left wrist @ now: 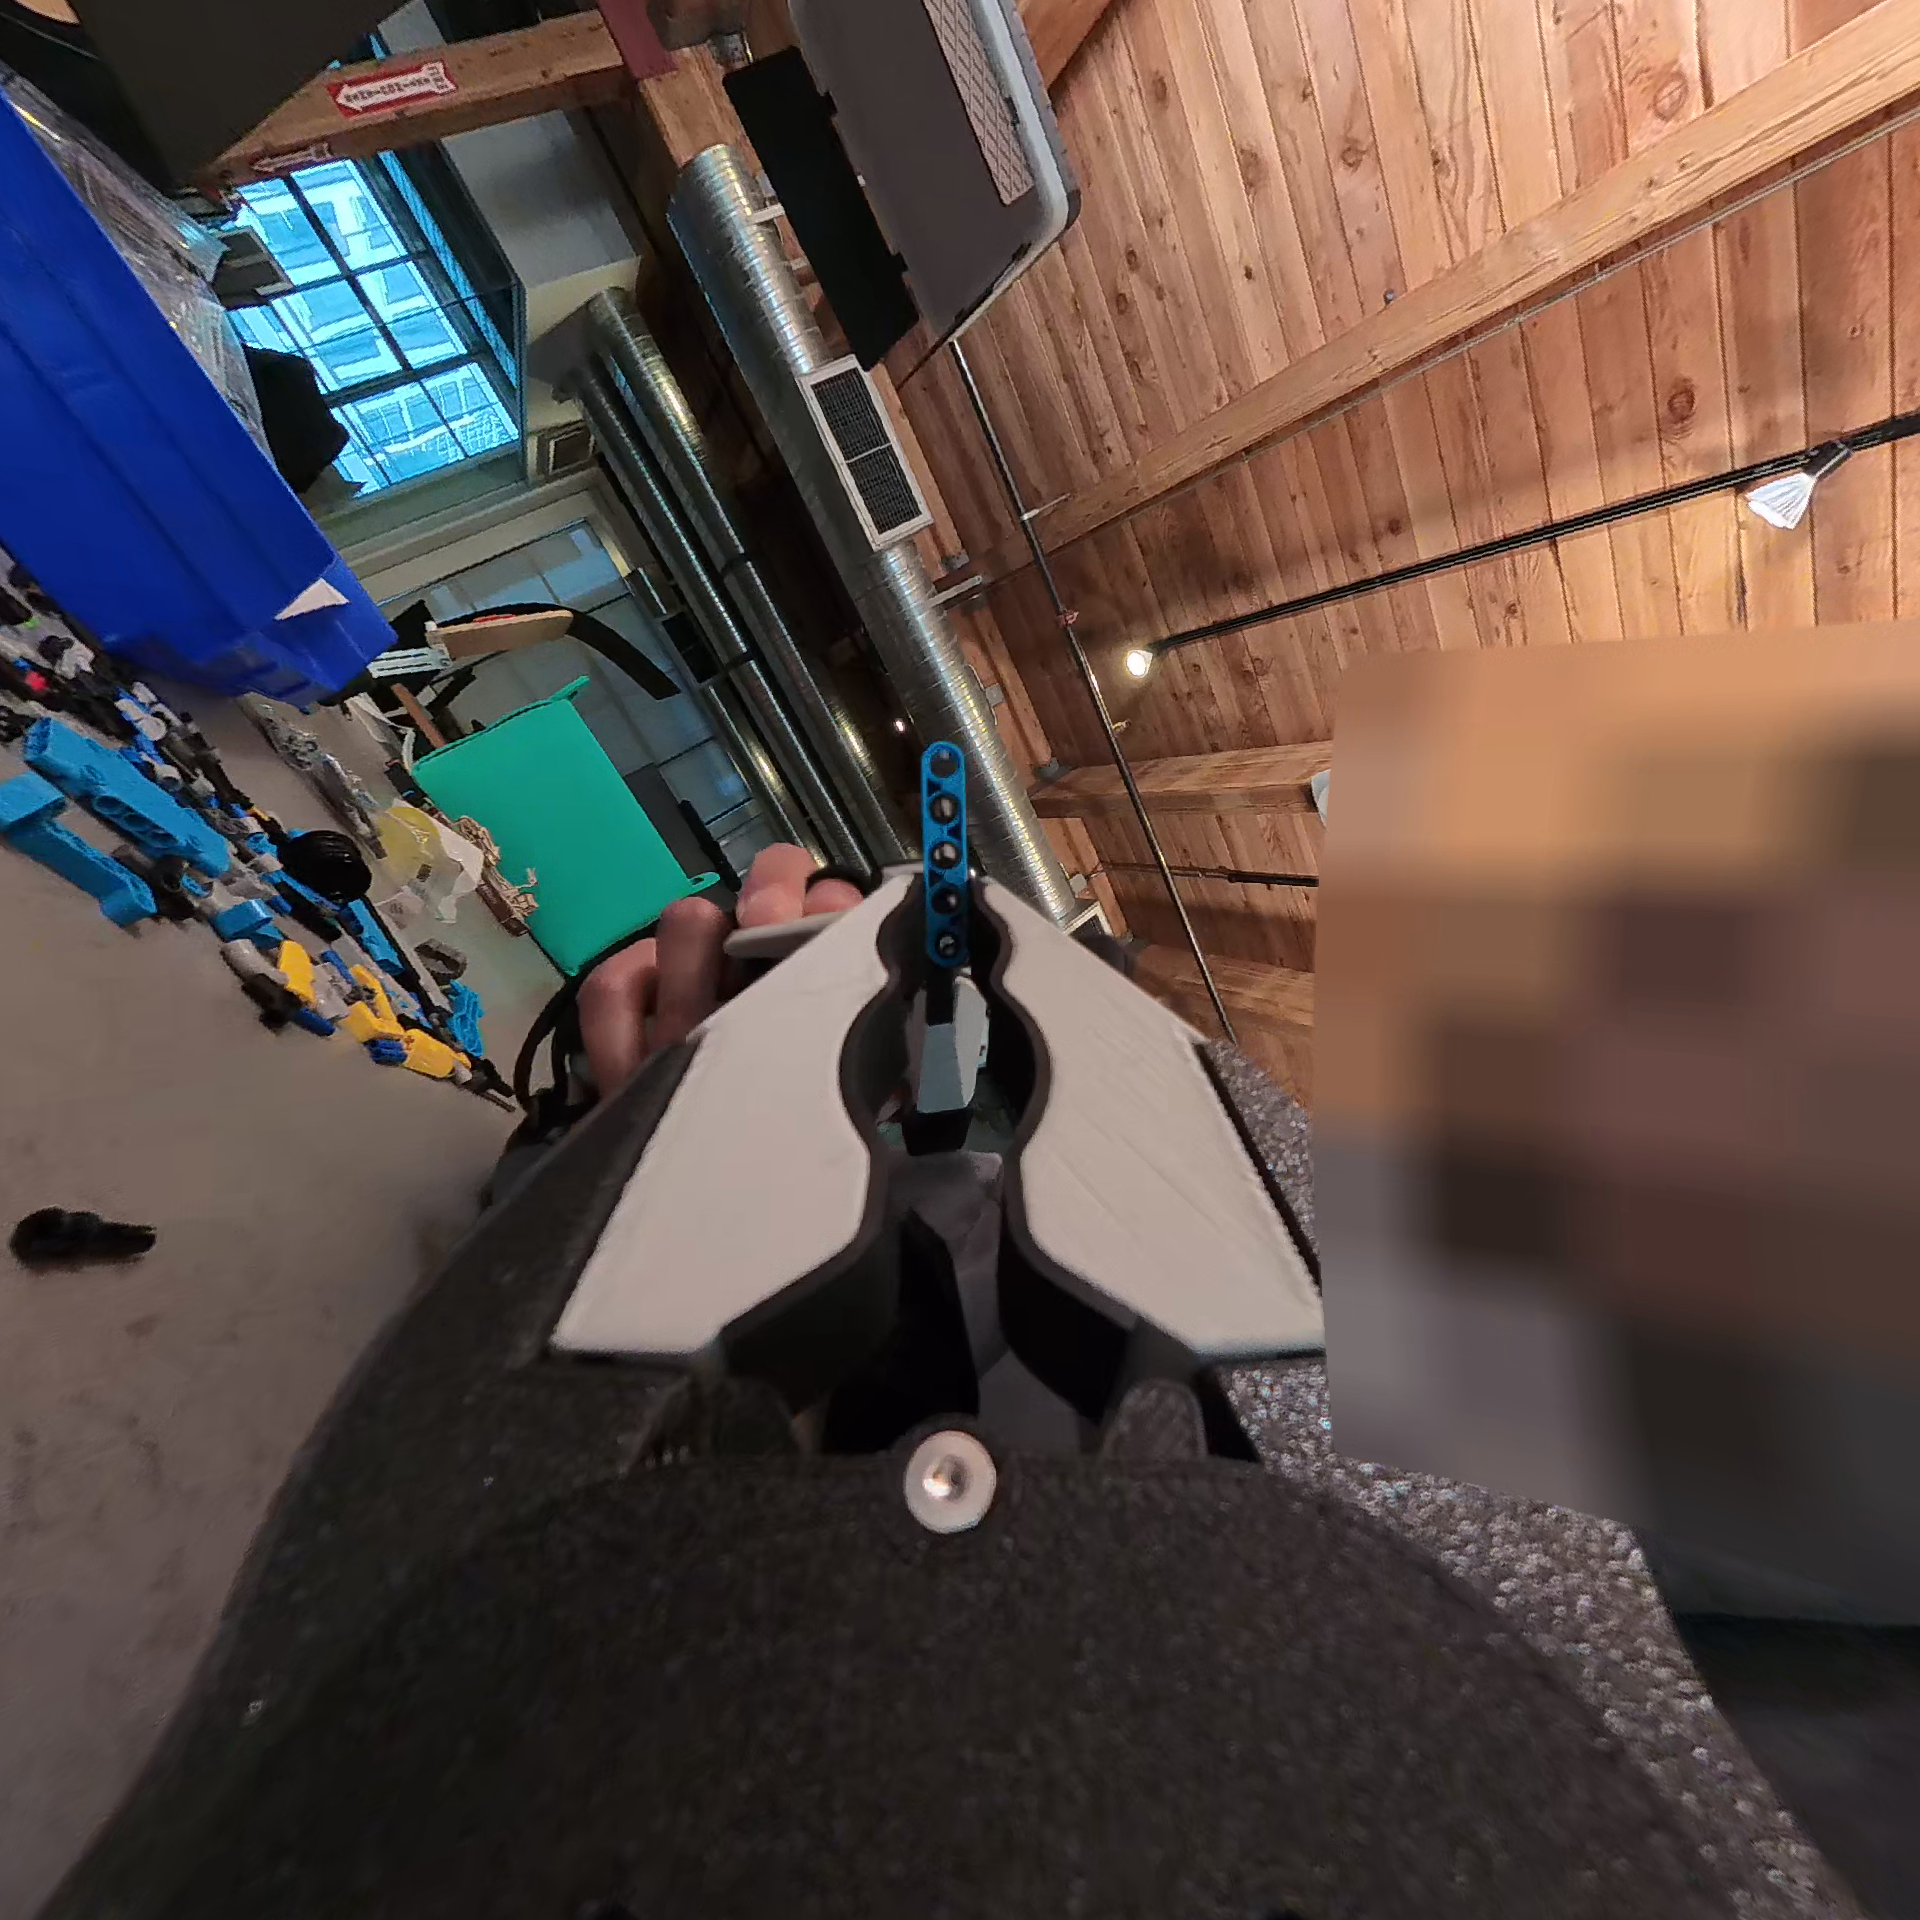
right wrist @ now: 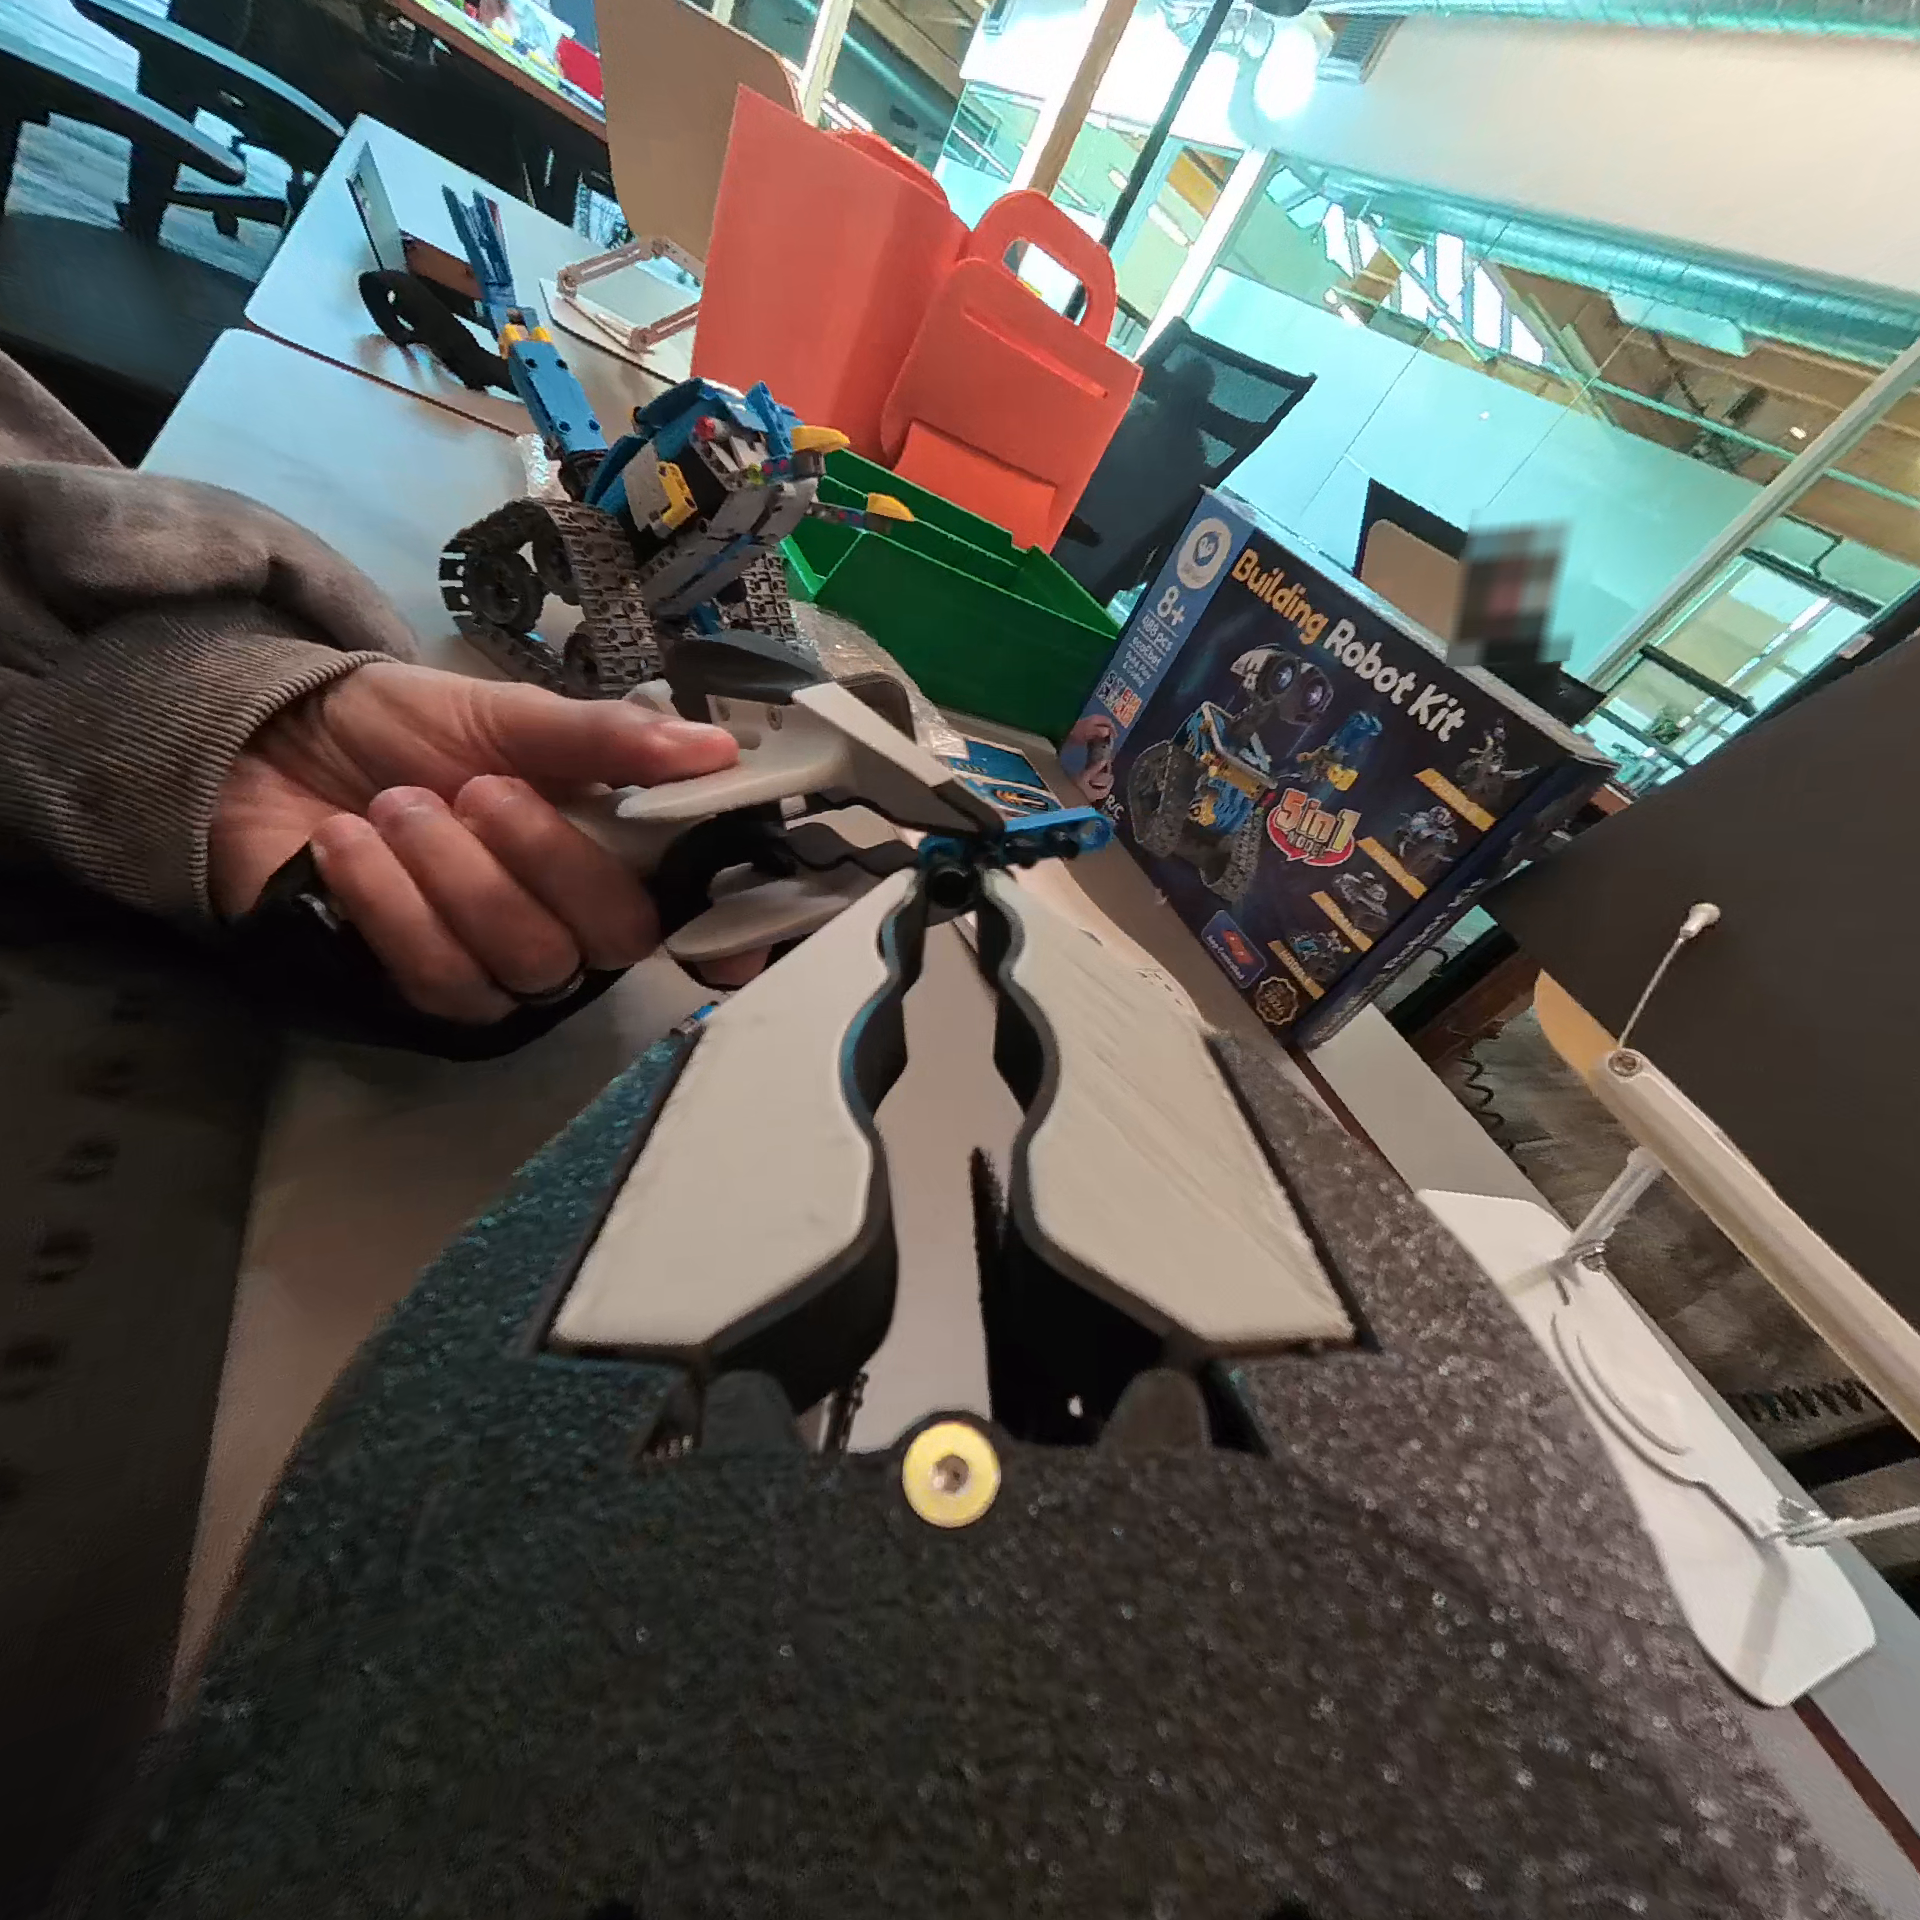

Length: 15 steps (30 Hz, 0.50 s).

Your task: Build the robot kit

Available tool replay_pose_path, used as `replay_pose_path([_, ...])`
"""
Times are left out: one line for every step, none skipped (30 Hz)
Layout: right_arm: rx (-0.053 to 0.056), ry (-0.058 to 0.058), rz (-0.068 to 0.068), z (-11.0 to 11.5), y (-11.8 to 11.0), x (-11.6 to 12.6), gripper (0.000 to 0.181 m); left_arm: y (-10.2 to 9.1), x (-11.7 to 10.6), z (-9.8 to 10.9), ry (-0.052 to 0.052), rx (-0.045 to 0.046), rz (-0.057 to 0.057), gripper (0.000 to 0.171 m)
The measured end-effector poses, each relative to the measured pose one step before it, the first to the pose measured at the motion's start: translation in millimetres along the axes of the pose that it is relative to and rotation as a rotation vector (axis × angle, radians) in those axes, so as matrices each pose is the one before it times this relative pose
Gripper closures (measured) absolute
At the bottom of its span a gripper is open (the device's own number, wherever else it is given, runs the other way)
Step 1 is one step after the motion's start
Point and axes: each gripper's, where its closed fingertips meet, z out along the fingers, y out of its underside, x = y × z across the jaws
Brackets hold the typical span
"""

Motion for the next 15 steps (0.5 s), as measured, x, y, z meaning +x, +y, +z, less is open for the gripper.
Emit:
replay_pose_path([0.0007,0.0083,0.0085,-0.53,0.10,2.32,0.168,0.48,-0.17,0.08,-0.0035,-0.00372,0.0046,0.165])
replay_pose_path([0.0018,-0.0068,0.0094,-0.63,-0.03,0.20,0.166,0.25,-0.24,0.07,-0.0038,-0.00305,0.0048,0.165])
replay_pose_path([0.0028,-0.0083,0.0106,-0.26,0.00,-0.30,0.167,-0.53,-0.93,-0.39,-0.0085,0.00261,0.0070,0.165])
replay_pose_path([0.0012,-0.0076,0.0091,-0.25,0.18,-0.36,0.168,-0.59,-1.18,-0.55,-0.0074,0.00239,0.0023,0.165])
replay_pose_path([0.0067,-0.0075,0.0019,-0.65,-1.12,-0.84,0.169,-0.94,-0.58,-0.53,-0.0012,0.00342,-0.0036,0.165])
replay_pose_path([0.0084,0.0008,-0.0048,-0.98,-1.68,0.03,0.169,-1.59,-0.33,-0.89,-0.0013,0.00785,-0.0008,0.165])
replay_pose_path([0.0007,0.0027,-0.0040,-0.49,-0.41,0.41,0.171,-0.90,-0.58,-0.64,-0.0046,0.00241,0.0024,0.166])
replay_pose_path([-0.0064,-0.0025,0.0017,0.20,1.14,-0.10,0.174,-0.09,-0.09,-0.21,-0.0014,-0.00206,0.0007,0.166])
replay_pose_path([-0.0027,-0.0053,0.0047,0.18,0.67,-0.18,0.174,0.30,0.12,0.10,0.0008,-0.00164,-0.0002,0.166])
replay_pose_path([0.0030,-0.0032,0.0042,-0.38,-0.49,-0.07,0.174,0.42,0.29,0.30,0.0016,-0.00141,0.0000,0.166])
replay_pose_path([0.0026,-0.0017,-0.0002,-0.34,-0.49,-0.11,0.174,0.20,0.16,0.20,0.0020,-0.00096,-0.0006,0.166])
replay_pose_path([0.0003,-0.0001,-0.0032,-0.14,0.04,-0.11,0.174,0.07,-0.02,-0.01,0.0005,0.00026,-0.0015,0.166])
replay_pose_path([-0.0024,-0.0006,-0.0024,0.11,0.42,-0.15,0.174,-0.15,-0.07,-0.20,0.0005,0.00096,-0.0027,0.166])
replay_pose_path([-0.0026,-0.0016,-0.0021,0.23,0.55,-0.28,0.174,0.10,0.09,-0.04,0.0015,-0.00054,-0.0017,0.166])
replay_pose_path([-0.0018,-0.0018,-0.0016,0.14,0.24,-0.34,0.174,0.30,0.49,0.26,0.0008,-0.00206,0.0034,0.166])
